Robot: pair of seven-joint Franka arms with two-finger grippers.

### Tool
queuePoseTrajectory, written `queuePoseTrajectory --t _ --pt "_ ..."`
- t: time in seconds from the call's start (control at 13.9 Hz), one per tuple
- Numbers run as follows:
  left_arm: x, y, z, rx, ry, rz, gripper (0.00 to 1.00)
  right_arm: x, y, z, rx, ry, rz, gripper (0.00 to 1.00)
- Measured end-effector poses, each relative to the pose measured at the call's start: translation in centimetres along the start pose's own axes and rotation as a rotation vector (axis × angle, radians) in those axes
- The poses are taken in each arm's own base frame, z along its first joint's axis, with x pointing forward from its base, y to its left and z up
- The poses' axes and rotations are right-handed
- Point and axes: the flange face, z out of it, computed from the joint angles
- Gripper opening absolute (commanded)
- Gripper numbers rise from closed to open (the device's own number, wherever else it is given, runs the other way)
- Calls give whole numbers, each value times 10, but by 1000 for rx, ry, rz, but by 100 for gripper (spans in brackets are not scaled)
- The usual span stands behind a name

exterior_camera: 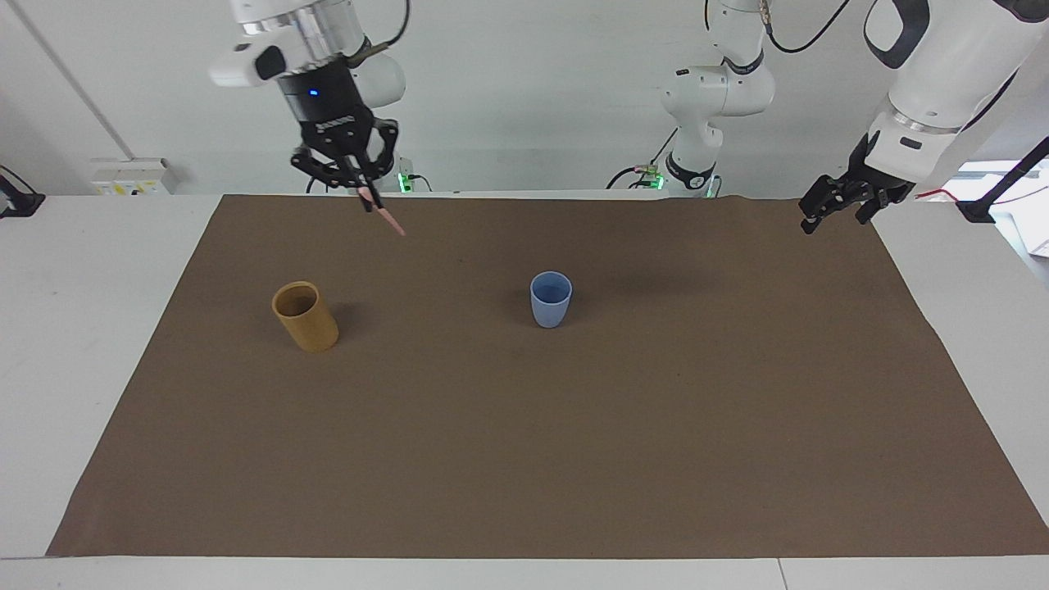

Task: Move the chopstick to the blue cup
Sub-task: 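Grasp the pink chopstick in the tan cup with the right gripper, then carry the pink chopstick over the blue cup with the right gripper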

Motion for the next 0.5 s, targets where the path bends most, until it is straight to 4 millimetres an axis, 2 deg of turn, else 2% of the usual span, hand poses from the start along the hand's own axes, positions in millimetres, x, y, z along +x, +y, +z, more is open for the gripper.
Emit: queuePoseTrajectory --t 0.14,0.29,0.43,0.5 --pt "0 0 0 0 0 0 100 -1 -67 38 -2 16 45 0" --pt "0 0 0 0 0 0 100 -7 -120 80 -28 34 73 0" --pt "0 0 0 0 0 0 100 -17 -160 125 -56 32 80 0" --pt "0 0 0 0 0 0 100 -21 -170 144 -69 33 73 0"
